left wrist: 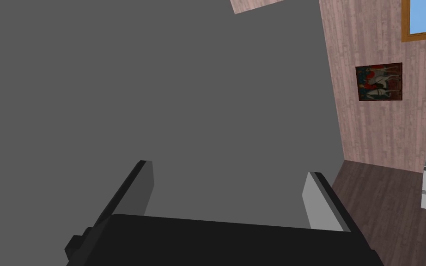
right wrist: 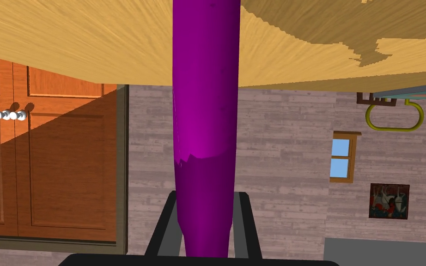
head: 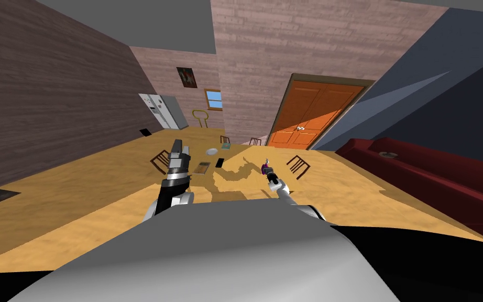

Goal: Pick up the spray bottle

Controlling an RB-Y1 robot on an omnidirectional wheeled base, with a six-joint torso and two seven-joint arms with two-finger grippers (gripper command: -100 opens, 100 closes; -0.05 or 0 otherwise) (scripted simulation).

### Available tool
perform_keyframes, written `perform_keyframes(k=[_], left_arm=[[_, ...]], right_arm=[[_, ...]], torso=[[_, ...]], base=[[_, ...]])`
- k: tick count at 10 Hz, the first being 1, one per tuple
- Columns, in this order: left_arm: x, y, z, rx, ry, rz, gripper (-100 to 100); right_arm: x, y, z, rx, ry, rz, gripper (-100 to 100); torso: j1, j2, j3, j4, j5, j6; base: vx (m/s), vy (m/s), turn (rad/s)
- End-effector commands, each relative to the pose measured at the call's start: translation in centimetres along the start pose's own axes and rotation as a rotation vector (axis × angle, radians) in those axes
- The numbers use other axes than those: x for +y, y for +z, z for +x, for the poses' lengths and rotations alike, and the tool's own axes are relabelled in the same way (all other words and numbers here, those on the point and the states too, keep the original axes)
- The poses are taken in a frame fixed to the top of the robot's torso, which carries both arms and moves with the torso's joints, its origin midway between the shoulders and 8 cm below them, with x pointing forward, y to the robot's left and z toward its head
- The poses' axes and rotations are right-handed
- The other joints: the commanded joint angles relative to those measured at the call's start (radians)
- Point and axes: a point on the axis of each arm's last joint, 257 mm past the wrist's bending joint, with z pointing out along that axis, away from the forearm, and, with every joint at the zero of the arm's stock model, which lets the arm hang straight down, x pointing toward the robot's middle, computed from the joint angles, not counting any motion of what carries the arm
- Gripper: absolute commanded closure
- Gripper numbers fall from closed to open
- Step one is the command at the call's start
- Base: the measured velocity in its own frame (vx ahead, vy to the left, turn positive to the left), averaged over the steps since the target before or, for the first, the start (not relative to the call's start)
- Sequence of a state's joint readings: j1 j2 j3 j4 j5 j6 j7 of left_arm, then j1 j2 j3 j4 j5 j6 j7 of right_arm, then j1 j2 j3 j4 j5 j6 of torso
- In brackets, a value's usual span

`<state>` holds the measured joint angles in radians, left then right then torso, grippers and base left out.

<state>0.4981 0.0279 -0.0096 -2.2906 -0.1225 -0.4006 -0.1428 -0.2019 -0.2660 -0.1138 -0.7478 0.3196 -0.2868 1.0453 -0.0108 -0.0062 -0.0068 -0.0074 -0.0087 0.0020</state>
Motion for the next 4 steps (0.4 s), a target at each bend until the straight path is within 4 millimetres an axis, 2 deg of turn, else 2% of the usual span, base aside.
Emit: perform_keyframes(k=[1,2,3,4], left_arm=[[0.00,0.00,0.00,0.000,0.000,0.000,0],[0.00,0.00,0.00,0.000,0.000,0.000,0],[0.00,0.00,0.00,0.000,0.000,0.000,0],[0.00,0.00,0.00,0.000,0.000,0.000,0]], right_arm=[[2.02,0.90,-0.55,0.010,0.002,0.000,100],[2.01,0.90,-0.52,0.011,0.002,0.001,100],[1.66,0.75,-0.52,0.006,0.004,-0.001,100],[1.71,0.75,-0.43,0.009,0.002,0.000,0]], torso=[[0.000,0.000,0.000,0.000,0.000,0.000],[-0.002,0.002,0.001,0.001,0.000,-0.001],[-0.004,0.004,0.002,0.001,0.000,0.000],[-0.002,0.002,0.001,0.001,0.000,0.000]], base=[[-0.056,-0.060,-0.016],[-0.083,-0.087,0.017],[-0.033,-0.034,0.010],[-0.006,-0.006,-0.004]])
